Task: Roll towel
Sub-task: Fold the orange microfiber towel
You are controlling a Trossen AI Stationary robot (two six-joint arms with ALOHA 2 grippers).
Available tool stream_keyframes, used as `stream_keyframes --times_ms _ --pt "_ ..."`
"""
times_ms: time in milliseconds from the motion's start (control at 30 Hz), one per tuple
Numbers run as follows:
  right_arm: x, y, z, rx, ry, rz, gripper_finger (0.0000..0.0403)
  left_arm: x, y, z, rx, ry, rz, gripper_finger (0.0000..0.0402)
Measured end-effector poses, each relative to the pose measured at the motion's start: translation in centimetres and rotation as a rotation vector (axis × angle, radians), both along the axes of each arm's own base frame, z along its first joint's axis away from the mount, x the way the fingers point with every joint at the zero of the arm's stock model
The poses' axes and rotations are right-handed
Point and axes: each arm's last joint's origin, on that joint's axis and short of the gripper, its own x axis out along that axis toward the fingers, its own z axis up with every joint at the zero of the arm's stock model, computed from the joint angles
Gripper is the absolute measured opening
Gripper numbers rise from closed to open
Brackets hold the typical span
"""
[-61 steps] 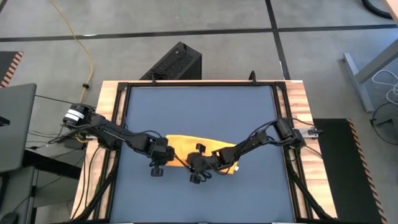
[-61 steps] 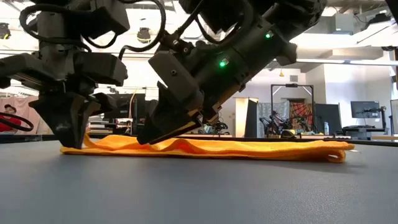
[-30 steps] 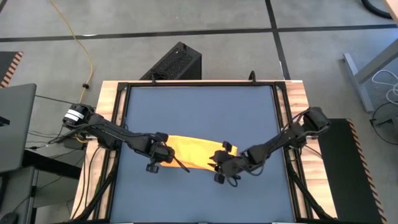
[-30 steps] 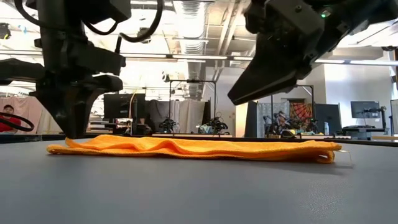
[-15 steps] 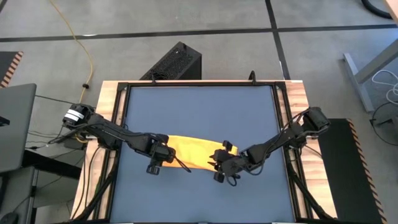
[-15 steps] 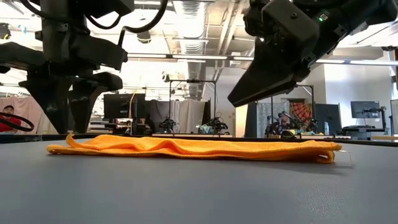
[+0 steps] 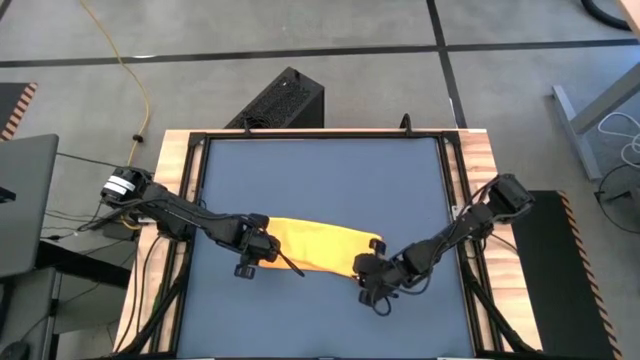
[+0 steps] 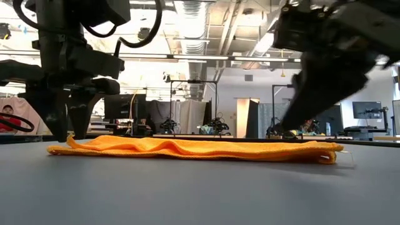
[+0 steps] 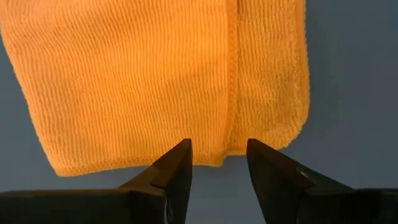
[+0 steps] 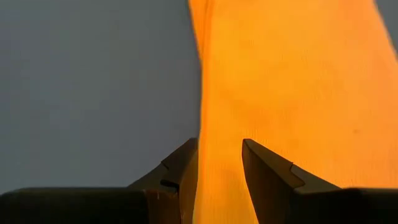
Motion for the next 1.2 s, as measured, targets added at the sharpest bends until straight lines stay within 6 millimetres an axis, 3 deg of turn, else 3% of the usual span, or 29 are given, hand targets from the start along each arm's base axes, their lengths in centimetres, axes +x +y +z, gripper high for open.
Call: stream_keyframes --times_ms 233,633,800,1200 --pt "-1.2 1.4 0.8 0.000 0.118 -0.025 0.0150 0.2 0.0 0.0 0.003 -0.023 0.003 0.0129" --pt "-3.1 4.5 2.3 0.019 0.176 0.015 0.0150 0.4 0.5 0.0 -0.004 -0.026 0.017 0.0006" --pt "-3.5 4.8 2.2 0.024 0.189 0.029 0.0150 0.5 0.8 0.2 0.003 -0.021 0.029 0.0001" --pt "-3.2 4.4 2.2 0.023 0.191 0.014 0.0150 1.7 0.4 3.4 0.006 -0.017 0.009 0.0000"
